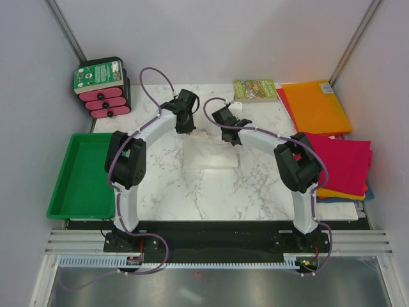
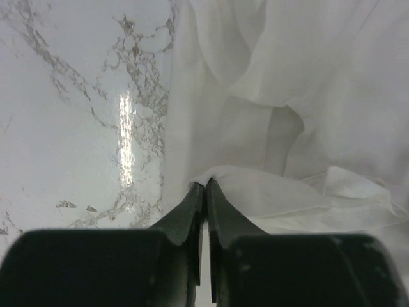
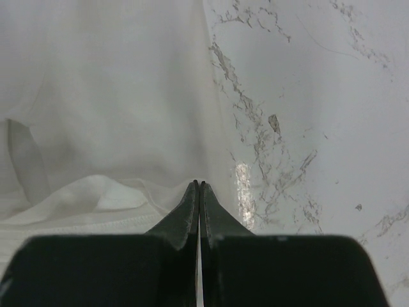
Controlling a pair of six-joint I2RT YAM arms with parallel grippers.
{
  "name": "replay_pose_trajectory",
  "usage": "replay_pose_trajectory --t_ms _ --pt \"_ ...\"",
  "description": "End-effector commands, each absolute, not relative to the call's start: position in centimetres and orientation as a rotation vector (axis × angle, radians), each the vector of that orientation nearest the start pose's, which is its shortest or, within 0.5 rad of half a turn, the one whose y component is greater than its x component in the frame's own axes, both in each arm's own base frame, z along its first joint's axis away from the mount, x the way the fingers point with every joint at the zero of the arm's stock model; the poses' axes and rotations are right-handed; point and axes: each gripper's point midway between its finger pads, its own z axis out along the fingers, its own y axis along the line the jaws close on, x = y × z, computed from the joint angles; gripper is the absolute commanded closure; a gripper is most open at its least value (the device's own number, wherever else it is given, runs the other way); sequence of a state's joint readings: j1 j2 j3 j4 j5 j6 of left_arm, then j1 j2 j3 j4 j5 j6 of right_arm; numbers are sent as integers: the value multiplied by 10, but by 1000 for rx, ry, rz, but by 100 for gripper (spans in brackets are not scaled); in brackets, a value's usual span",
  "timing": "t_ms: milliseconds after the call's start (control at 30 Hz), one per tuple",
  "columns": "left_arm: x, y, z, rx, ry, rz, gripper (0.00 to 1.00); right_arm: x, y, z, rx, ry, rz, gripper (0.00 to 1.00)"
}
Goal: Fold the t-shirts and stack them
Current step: Fold the folded rectangular tshirt in 1/3 of the way
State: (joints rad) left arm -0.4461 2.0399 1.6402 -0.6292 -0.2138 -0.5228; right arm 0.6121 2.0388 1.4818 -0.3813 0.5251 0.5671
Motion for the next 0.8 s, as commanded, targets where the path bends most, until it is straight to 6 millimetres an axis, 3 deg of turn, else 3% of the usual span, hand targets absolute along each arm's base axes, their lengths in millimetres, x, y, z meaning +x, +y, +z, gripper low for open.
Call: replay_pose_trajectory --t_ms 0,67,100,133,200,233,267,300,333,367,400,433,467,500,600,767 --pt "467 -197 101 -152 2497 -90 79 462 235 81 164 2270 -60 80" --pt "464 -193 105 -168 2486 -78 60 462 230 99 190 2223 -65 61" --pt "464 -189 123 -192 2442 -80 35 460 228 102 188 2202 -53 46" --pt "463 -187 130 -201 2425 -82 26 458 226 122 200 2161 -27 38" --pt "456 -184 150 -209 2386 -108 16 449 224 129 184 2154 -19 31" --pt "450 -184 150 -209 2391 -118 16 444 224 142 189 2138 3 31" --pt "444 -185 153 -210 2392 -134 16 434 224 135 170 2161 3 31" --pt "436 -189 163 -215 2382 -179 18 426 228 134 161 2173 27 39" --pt "425 -189 152 -210 2411 -179 20 420 229 138 166 2172 54 48" --pt "417 -192 148 -203 2424 -188 22 408 228 124 158 2208 60 60" --pt "406 -203 145 -185 2437 -219 26 400 230 121 159 2216 76 86" --pt "392 -203 133 -177 2462 -218 28 394 231 120 182 2218 98 99" --pt "383 -207 127 -171 2476 -223 32 383 231 105 167 2252 100 100" --pt "371 -219 120 -151 2493 -259 41 380 237 102 161 2250 126 100" --pt "346 -230 94 -131 2533 -286 53 368 248 85 147 2282 176 100" --pt "327 -233 52 -131 2619 -296 58 359 261 53 129 2341 176 100"
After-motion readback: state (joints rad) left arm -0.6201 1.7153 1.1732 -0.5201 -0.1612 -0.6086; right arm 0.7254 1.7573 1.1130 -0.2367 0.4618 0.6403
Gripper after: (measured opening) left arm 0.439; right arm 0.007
